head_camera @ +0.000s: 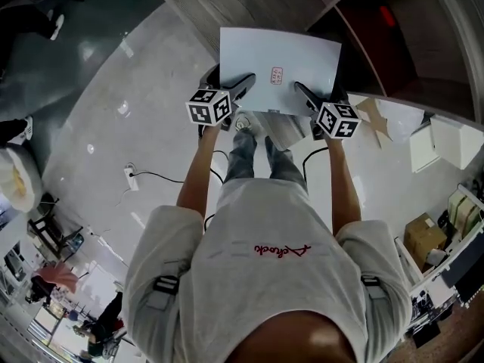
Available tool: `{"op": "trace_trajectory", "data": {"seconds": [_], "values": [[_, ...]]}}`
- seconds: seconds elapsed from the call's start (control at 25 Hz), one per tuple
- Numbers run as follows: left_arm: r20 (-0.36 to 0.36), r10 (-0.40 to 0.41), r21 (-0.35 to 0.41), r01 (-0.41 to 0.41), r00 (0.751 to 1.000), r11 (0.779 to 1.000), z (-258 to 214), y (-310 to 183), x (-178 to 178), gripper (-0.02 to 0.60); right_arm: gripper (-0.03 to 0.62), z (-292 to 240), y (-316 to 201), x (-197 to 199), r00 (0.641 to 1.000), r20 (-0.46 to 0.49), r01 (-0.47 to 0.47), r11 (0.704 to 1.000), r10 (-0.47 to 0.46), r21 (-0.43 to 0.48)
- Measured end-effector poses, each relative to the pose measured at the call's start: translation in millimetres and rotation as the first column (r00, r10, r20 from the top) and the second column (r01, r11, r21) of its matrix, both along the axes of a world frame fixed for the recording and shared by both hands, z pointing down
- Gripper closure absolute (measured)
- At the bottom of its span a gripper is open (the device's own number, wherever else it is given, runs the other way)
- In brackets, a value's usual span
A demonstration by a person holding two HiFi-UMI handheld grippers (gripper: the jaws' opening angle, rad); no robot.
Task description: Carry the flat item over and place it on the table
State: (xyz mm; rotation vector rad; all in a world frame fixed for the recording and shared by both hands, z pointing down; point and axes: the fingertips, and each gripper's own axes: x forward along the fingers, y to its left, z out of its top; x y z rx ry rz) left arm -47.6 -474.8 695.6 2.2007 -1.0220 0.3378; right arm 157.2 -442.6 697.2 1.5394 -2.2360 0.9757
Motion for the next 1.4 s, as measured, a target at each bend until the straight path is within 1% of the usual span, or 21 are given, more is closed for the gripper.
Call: {"op": "trace_trajectory", "data": {"seconds": [0.24,0.6,0.88,1.12,1.4], "values": [[0.000,0.000,-0.055,0.000,1.000,0.998,26.9,-18.9,12.3,0.100,0.051,25.8,-19.3,12.0,1.000,0.001,0.002,0.999,-0.002,-0.052],[0.014,-0.001,-0.131,0.003,1.000,0.991,50.4,-45.0,16.0,0.100,0.052,52.6,-45.2,16.0,1.000,0.010,0.005,0.992,-0.004,-0.129],[0.040,0.012,-0.193,-0.004,0.999,0.981,68.5,-48.2,16.7,0.101,0.052,74.1,-44.5,15.5,0.999,0.031,-0.006,0.976,0.013,-0.217],[0.049,0.010,-0.224,0.001,0.999,0.975,76.8,-48.5,16.8,0.103,0.052,81.5,-45.0,16.6,0.999,0.039,-0.010,0.973,0.020,-0.229],[0.051,0.012,-0.222,0.000,0.999,0.975,74.9,-49.2,16.2,0.104,0.052,79.5,-45.4,15.7,0.999,0.032,-0.012,0.974,0.020,-0.228]]}}
